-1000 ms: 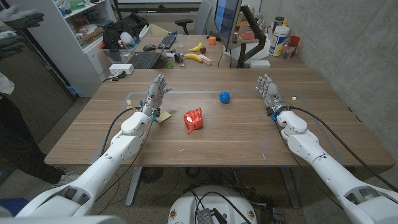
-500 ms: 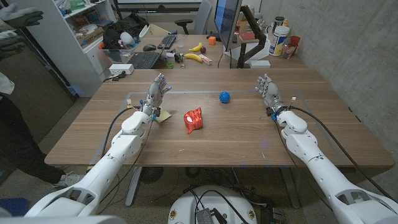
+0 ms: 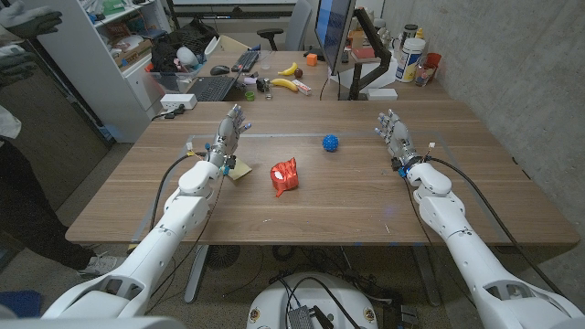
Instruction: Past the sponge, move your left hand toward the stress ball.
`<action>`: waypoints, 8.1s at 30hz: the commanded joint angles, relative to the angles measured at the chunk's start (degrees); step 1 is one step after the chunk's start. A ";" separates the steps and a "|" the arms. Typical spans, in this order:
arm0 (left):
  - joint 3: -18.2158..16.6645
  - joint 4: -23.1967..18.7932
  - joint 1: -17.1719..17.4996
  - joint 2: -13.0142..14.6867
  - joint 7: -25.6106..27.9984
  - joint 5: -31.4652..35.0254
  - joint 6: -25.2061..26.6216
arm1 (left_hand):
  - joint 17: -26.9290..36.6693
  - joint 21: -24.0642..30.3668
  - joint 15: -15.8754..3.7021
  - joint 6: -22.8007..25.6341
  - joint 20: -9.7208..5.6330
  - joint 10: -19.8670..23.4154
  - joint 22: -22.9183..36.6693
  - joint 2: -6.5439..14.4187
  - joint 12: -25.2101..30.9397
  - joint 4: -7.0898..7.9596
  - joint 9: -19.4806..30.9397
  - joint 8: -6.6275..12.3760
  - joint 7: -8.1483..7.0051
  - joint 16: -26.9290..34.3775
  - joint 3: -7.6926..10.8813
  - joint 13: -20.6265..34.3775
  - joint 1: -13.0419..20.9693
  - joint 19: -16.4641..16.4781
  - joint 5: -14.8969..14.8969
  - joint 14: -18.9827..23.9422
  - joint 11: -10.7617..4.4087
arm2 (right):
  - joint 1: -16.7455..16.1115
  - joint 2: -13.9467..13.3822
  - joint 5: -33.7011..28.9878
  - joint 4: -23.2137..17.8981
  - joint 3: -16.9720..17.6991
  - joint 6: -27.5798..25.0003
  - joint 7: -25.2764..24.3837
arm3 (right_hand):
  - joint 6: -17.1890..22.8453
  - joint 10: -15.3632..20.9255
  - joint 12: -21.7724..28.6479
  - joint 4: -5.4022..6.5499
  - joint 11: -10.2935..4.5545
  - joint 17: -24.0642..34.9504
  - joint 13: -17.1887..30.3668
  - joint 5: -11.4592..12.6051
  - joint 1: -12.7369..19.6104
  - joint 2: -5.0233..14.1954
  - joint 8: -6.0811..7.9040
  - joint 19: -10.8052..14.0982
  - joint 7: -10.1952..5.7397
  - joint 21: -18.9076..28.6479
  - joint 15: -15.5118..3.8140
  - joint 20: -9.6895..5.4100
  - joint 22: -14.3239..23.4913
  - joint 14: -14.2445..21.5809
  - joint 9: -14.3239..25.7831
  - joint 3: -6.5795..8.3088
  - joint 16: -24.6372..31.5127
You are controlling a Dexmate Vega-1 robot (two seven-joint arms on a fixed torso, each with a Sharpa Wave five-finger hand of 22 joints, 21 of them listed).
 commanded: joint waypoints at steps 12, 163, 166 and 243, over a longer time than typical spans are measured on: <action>-0.90 -1.38 -1.31 -0.08 0.84 5.46 0.06 | 0.15 0.50 -0.70 -7.63 -2.78 -7.37 0.20 7.18 0.18 -0.02 0.07 0.31 -0.75 0.29 0.30 0.11 0.35 -8.62 0.45 -7.90 0.04 | -0.24 3.21 -4.18 -0.34 3.66 -0.14 3.51 | 0.51 0.51 0.27 0.05 -0.15 0.30 0.29 0.04 0.07 6.15 0.56 -0.12 0.04 -0.35 0.03 -3.88 0.14 -0.06 0.14 0.53 0.27; 9.82 -0.24 -18.49 0.20 0.90 32.26 0.83 | -0.05 -0.19 -0.46 -4.27 -1.60 -5.99 -0.18 6.81 0.08 -0.19 0.19 0.42 -2.00 0.71 0.64 0.10 0.65 -7.56 0.60 -6.82 0.25 | -2.26 1.87 -1.72 -2.47 4.06 9.04 10.23 | 1.28 1.32 0.08 -0.25 -0.13 0.28 0.30 -0.52 0.12 5.99 0.50 0.22 0.10 -2.11 0.15 -3.57 0.19 0.06 0.14 1.07 0.29; 9.98 0.01 -18.86 0.10 0.76 32.51 0.63 | -0.05 -0.21 -0.45 -4.23 -1.62 -5.96 -0.18 6.81 0.09 -0.19 0.19 0.41 -2.06 0.71 0.64 0.10 0.66 -7.54 0.61 -6.79 0.25 | -2.08 1.82 -1.66 -2.26 3.93 9.41 10.28 | 1.33 1.37 0.10 -0.27 -0.05 0.27 0.30 -0.53 0.13 5.97 0.51 0.23 0.13 -2.14 0.15 -3.56 0.19 0.08 0.14 1.07 0.29; 17.47 8.02 -29.22 -2.32 -1.64 42.85 -4.46 | -0.16 -0.88 -1.27 -2.11 -1.03 -4.57 -0.19 6.69 0.21 -0.26 0.15 0.38 -4.76 0.45 0.86 0.06 0.80 -7.05 0.77 -5.89 -1.30 | -1.05 0.63 -1.03 -0.28 2.51 13.37 8.73 | 1.72 1.64 -0.02 -0.32 -0.06 0.22 0.30 -0.81 0.18 5.94 0.48 0.64 0.05 -3.15 0.13 -3.55 0.22 0.29 0.15 1.15 0.30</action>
